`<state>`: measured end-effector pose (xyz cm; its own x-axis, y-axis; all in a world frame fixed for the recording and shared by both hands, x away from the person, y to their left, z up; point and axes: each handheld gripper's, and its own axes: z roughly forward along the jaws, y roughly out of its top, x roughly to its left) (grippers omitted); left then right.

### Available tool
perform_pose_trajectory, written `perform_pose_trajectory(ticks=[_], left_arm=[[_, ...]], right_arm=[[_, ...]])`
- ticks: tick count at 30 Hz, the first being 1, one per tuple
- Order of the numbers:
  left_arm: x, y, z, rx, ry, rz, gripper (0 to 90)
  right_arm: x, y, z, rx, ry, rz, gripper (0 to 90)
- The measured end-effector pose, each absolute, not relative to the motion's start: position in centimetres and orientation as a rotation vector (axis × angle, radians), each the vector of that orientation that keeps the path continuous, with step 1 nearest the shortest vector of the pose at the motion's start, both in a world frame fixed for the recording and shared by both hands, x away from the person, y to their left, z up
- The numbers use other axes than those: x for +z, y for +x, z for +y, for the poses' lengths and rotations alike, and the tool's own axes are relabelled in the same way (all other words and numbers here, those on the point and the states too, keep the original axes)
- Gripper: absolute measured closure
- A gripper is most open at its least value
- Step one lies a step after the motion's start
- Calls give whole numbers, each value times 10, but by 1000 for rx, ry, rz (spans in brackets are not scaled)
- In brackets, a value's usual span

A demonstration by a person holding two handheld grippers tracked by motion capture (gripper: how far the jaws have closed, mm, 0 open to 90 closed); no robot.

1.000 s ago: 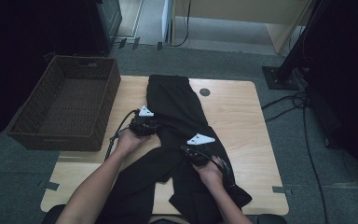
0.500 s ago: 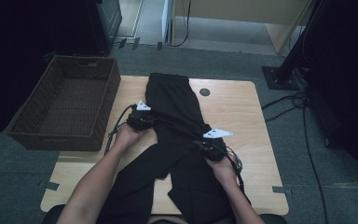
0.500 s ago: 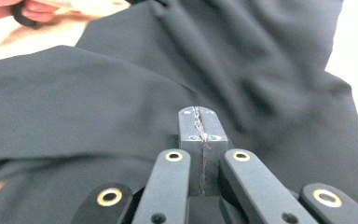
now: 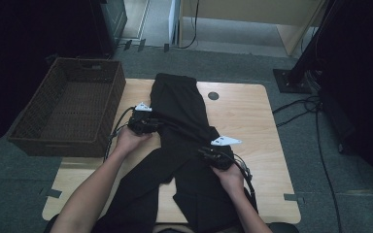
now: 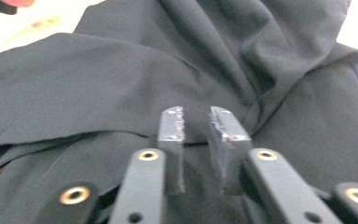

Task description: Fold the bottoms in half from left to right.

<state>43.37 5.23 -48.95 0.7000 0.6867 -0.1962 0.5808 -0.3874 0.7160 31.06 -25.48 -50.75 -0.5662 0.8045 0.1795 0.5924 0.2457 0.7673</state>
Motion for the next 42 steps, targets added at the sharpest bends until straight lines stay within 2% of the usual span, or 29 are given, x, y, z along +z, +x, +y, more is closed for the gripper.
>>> perform_pose_trajectory(ticks=[6,11,18,22,26,32,42], left_arm=[[-477,401,41,147,2121,861,597],[-484,382,32,126,2172,785,588],[-498,367,29,20,2165,717,607],[-505,361,21,39,2242,679,601],[-513,366,23,14,2210,688,595],[-513,381,21,111,2205,734,647],[-513,439,26,201,2173,862,667]], right_arm=[[-512,314,-250,1251,1254,2244,607],[-519,318,-247,1212,1260,2266,607],[-521,320,-248,1183,1243,2270,610],[-521,321,-247,1170,1236,2269,615],[-522,321,-243,1147,1225,2268,597],[-522,330,-233,1106,1220,2246,597],[-521,387,-221,1144,1325,2202,610]])
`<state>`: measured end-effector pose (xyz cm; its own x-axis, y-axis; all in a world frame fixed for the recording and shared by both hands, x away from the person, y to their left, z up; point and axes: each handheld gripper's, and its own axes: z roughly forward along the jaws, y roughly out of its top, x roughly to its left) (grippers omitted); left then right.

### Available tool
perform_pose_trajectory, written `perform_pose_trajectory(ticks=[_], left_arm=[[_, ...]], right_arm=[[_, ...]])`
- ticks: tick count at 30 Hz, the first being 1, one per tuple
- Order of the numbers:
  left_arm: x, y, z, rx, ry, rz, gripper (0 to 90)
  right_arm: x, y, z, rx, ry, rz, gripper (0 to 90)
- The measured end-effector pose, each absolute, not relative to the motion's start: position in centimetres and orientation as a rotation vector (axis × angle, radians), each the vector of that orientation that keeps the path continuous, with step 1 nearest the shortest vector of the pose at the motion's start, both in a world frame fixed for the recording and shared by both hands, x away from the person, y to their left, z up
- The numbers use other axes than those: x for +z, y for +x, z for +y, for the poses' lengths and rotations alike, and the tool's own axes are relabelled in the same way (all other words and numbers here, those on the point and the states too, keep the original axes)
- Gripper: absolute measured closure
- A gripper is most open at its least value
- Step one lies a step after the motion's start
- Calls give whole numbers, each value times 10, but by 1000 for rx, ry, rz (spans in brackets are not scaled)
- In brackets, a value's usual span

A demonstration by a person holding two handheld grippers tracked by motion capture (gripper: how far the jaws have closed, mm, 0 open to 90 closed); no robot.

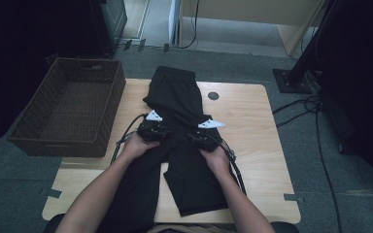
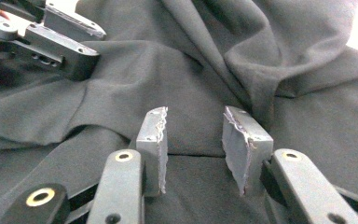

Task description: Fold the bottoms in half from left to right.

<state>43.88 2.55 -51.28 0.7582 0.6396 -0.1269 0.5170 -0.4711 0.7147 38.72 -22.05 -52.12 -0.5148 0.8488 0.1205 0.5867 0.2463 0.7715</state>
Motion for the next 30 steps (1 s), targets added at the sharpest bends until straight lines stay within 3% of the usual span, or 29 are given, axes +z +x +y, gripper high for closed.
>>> perform_pose_trajectory(ticks=[5,12,15,30], left_arm=[[-511,453,27,210,2160,925,663],[-510,442,31,148,2145,923,590],[-504,434,39,82,2119,933,568],[-483,374,71,129,2067,855,514]], right_arm=[[-521,406,-212,1080,1292,2185,606],[-521,398,-211,1069,1266,2200,601],[-521,390,-213,1078,1249,2219,582],[-521,333,-225,1075,1197,2267,548]])
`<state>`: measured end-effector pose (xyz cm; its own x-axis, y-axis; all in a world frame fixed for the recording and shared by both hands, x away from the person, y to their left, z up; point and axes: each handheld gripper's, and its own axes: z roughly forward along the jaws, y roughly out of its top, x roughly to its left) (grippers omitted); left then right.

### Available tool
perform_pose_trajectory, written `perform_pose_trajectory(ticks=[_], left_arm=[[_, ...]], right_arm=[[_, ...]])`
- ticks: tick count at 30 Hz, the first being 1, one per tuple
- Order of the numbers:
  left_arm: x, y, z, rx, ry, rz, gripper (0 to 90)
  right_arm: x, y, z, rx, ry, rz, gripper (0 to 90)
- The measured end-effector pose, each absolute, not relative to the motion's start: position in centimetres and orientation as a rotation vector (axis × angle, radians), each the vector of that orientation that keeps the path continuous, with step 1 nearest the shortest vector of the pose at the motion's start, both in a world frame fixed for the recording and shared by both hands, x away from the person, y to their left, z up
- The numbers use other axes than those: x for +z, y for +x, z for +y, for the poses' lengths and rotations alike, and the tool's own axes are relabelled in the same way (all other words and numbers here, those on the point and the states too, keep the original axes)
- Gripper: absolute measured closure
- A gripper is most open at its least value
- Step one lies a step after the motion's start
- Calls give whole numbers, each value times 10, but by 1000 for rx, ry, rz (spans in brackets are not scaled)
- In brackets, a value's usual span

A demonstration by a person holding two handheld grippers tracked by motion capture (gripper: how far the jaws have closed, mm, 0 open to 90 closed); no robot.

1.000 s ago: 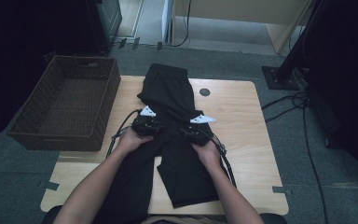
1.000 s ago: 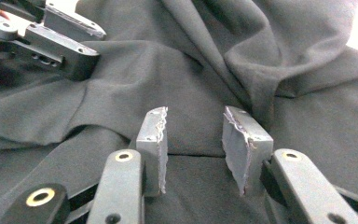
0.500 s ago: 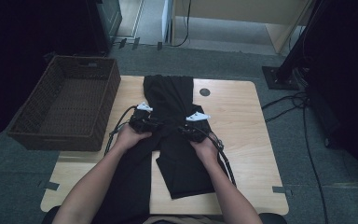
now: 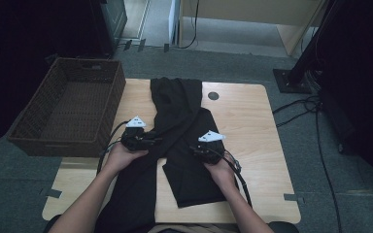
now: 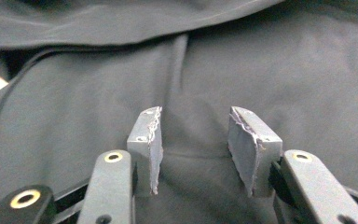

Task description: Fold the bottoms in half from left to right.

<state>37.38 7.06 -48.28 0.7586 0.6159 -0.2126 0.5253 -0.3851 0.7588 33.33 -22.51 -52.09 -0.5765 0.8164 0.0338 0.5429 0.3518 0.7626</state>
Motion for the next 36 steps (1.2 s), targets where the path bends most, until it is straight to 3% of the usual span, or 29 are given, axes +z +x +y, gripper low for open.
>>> perform_pose_trajectory(ticks=[4,18,26,36], left_arm=[[-478,364,78,170,2105,830,496],[-502,356,101,136,2140,917,480],[-510,366,93,141,2144,924,485],[-510,394,85,195,2103,949,485]], right_arm=[[-522,320,-224,1082,1188,2261,540],[-522,287,-222,1078,1177,2274,496],[-522,296,-218,1080,1176,2268,508],[-522,338,-210,1069,1214,2245,520]])
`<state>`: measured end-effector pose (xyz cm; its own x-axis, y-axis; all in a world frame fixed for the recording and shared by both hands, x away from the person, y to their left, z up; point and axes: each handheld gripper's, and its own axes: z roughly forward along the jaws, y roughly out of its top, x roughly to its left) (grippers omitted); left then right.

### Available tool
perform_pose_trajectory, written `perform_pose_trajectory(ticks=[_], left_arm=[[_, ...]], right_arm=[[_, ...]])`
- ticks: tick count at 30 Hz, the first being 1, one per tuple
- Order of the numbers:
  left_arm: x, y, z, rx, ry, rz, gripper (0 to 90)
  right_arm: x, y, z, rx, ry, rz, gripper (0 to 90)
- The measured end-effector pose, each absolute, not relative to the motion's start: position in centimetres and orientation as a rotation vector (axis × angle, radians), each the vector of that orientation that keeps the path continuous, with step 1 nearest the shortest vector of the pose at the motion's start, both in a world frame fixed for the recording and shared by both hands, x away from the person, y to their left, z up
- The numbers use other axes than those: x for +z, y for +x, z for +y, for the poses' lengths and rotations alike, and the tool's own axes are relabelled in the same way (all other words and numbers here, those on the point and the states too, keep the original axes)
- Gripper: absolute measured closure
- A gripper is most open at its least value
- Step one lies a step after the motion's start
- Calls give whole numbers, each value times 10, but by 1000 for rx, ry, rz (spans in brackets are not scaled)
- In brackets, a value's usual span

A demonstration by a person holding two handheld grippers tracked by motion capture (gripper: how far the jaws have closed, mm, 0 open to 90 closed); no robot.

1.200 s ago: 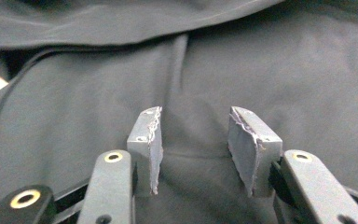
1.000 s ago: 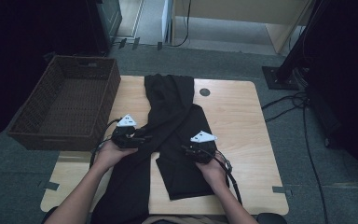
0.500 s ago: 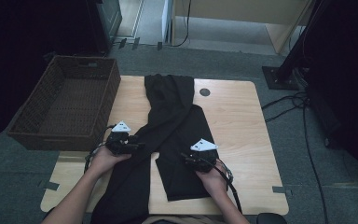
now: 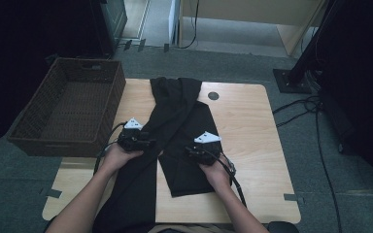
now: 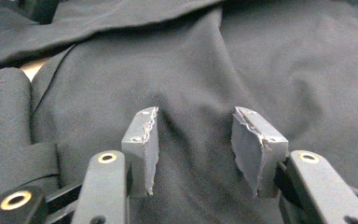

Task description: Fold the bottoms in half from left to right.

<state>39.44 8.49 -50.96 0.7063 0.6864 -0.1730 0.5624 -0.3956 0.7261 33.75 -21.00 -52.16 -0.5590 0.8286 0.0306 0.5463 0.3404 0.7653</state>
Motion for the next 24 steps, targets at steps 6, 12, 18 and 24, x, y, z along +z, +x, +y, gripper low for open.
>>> perform_pose_trajectory(ticks=[6,12,18,24], left_arm=[[-493,383,99,193,2097,927,470],[-491,362,105,147,2102,908,452],[-498,350,97,132,2136,880,416],[-508,346,89,134,2189,858,392]], right_arm=[[-522,341,-207,1073,1212,2251,508],[-522,319,-203,1094,1155,2296,487],[-522,296,-202,1097,1131,2315,482],[-521,281,-203,1103,1118,2335,475]])
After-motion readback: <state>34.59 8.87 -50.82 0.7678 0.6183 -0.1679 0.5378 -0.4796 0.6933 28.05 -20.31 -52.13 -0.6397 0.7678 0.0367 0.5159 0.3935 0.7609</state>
